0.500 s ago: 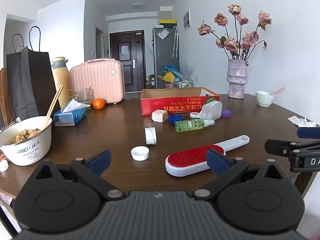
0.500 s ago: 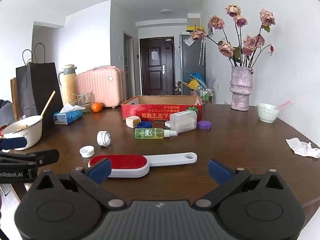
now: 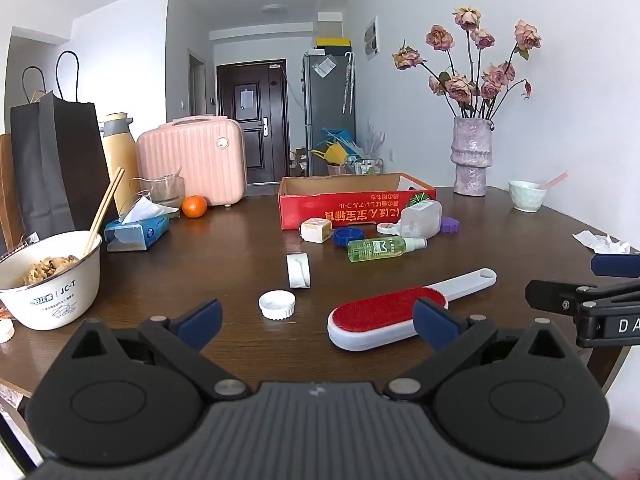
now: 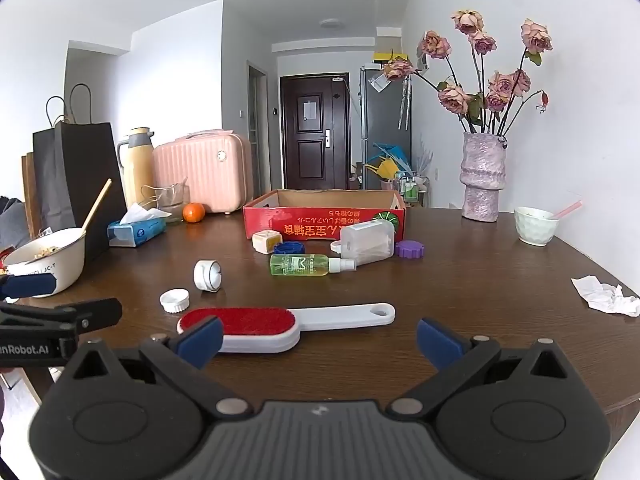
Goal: Organize rigid objects
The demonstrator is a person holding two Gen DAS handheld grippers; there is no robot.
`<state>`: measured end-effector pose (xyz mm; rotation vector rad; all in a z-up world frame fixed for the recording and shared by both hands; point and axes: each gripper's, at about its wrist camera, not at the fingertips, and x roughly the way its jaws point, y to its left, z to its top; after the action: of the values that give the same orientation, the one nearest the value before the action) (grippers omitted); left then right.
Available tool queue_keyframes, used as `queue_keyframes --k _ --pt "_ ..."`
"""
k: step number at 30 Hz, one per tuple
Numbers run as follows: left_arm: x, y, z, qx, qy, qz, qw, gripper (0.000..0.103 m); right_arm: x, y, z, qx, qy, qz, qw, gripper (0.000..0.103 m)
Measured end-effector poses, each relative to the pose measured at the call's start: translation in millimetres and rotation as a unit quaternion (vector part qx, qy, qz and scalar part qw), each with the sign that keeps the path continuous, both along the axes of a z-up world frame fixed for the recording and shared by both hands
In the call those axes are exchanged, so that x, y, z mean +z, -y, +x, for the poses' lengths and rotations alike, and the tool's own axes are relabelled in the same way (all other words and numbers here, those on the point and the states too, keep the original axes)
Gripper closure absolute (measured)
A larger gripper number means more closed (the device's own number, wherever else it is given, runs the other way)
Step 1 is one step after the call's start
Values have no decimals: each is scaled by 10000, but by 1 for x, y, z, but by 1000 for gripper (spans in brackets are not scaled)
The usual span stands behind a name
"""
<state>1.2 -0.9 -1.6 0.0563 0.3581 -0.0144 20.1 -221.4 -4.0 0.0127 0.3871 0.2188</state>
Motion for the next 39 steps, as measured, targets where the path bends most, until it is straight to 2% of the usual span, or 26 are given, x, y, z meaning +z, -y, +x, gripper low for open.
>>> queue_keyframes --k 39 --pt "2 -3 -1 55 12 -25 10000 0 -1 -4 -1 -20 1 -48 10000 0"
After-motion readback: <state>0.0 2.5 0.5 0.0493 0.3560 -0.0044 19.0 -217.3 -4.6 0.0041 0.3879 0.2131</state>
